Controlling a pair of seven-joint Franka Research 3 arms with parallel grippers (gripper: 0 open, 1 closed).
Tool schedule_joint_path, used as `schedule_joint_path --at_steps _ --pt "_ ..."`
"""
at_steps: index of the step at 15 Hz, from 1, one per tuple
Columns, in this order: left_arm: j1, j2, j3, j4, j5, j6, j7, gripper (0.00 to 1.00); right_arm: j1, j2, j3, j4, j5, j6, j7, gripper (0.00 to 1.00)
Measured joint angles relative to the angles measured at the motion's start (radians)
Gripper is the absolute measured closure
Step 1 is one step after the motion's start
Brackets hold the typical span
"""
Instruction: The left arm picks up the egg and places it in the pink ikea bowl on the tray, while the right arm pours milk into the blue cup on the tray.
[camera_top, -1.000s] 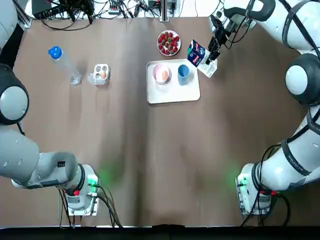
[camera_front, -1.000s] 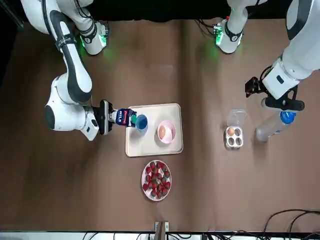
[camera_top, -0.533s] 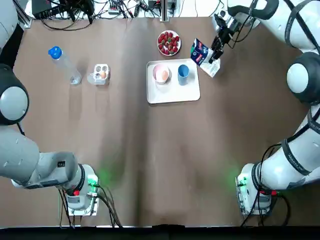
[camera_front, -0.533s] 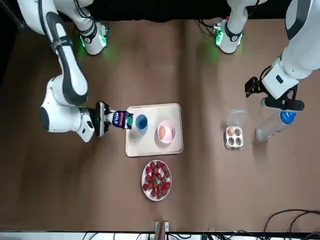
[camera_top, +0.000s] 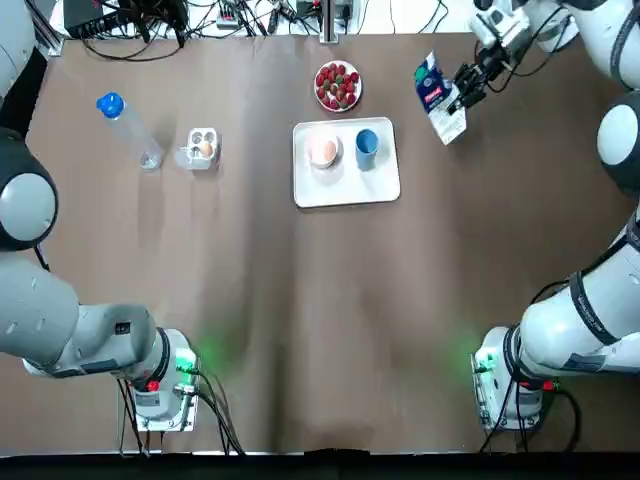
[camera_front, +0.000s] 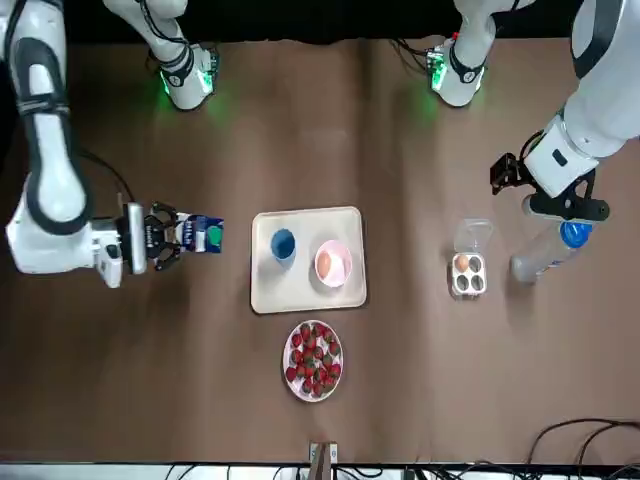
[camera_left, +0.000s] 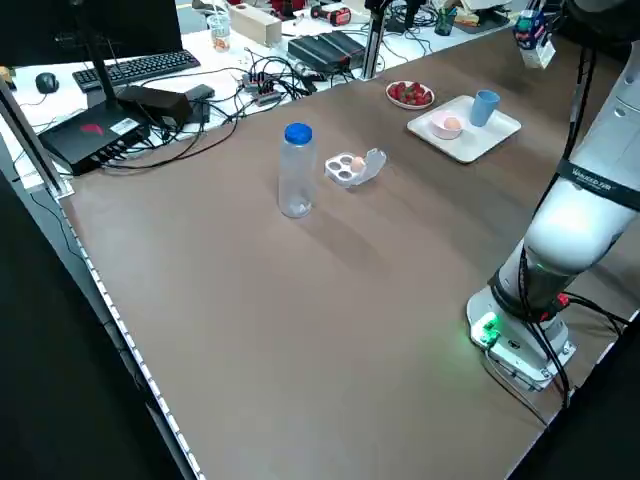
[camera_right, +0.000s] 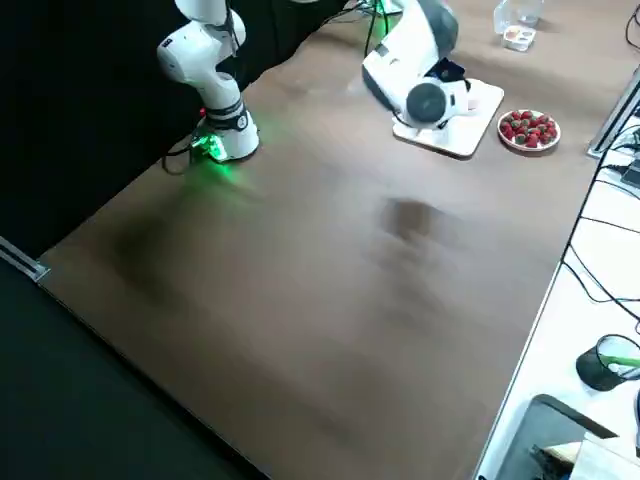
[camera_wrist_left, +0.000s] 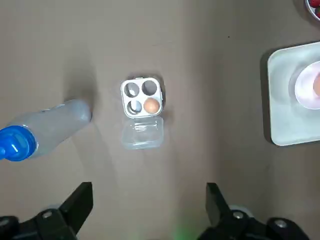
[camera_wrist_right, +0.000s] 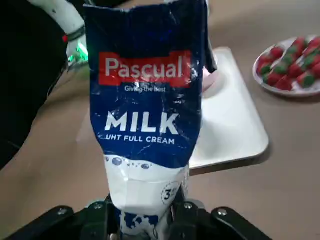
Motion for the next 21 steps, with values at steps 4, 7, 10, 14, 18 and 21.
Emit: schedule_joint_path --at_steps 4,7,10,14,18,21 --pt "0.000 0.000 -0.001 0.000 0.000 0.000 0.000 0.00 -0.115 0.072 -0.002 0.007 0.084 -0.088 -0.193 0.58" --pt "-0.001 0.000 -0.002 0.000 0.000 0.000 0.000 0.00 -0.191 0.150 -0.002 0.035 0.125 -0.144 -0.296 0.58" --pt "-0.002 0.000 -0.003 -0.002 0.000 0.000 0.000 0.00 -0.266 0.211 -0.002 0.080 0.159 -0.260 -0.334 0.58" --pt "-0.002 0.000 -0.005 -0.004 0.000 -0.001 0.000 0.00 -0.359 0.289 -0.002 0.125 0.170 -0.332 -0.461 0.58" --pt "-0.002 0.000 -0.004 -0.005 0.000 -0.001 0.000 0.00 -0.406 0.366 -0.002 0.140 0.171 -0.334 -0.574 0.58" --pt "-0.002 0.000 -0.005 -0.005 0.000 -0.001 -0.003 0.00 -0.452 0.407 -0.003 0.148 0.170 -0.335 -0.631 0.58"
